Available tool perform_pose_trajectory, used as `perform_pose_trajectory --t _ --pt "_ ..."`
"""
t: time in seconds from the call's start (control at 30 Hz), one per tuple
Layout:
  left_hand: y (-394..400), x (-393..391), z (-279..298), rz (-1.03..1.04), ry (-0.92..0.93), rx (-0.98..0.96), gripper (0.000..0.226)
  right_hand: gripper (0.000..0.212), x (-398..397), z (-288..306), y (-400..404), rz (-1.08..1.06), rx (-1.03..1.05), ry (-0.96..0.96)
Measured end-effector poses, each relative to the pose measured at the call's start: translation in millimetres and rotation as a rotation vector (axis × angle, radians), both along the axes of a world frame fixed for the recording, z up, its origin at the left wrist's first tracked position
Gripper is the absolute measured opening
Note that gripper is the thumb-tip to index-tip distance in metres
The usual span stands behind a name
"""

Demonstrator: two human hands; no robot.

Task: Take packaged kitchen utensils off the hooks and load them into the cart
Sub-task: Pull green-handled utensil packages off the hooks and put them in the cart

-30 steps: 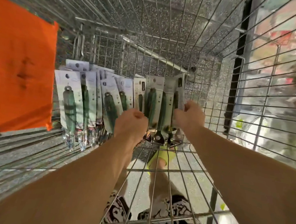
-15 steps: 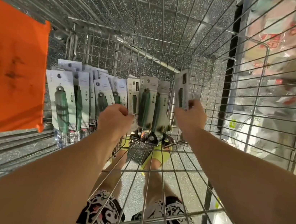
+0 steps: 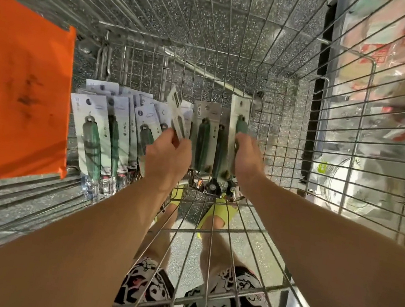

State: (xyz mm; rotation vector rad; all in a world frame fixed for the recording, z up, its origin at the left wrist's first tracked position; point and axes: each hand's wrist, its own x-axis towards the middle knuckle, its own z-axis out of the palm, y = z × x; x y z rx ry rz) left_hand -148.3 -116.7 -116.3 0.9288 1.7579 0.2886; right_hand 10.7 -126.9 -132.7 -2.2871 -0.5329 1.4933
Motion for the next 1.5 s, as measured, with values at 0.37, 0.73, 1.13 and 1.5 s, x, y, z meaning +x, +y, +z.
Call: perform_pose_trajectory --t 0.37,0.73,1.13,1.5 --pt "-5 21 -5 -0.306 0.089 0.040 0.028 0.029 4 1 -4 -0.184 -0.087 0.065" --pt "-6 17 -17 -0.146 -0.144 -0.321 0.063 0.034 7 -9 -13 0.057 -0.103 0.006" --pt "-9 21 -17 -0.104 -0.287 -0.372 0.033 0.047 -18 -11 -10 0.176 0.000 -0.080" --pt "-3 20 -13 -0.090 -0.379 -0.393 0.040 0.016 -28 -9 4 0.154 -0.005 0.034"
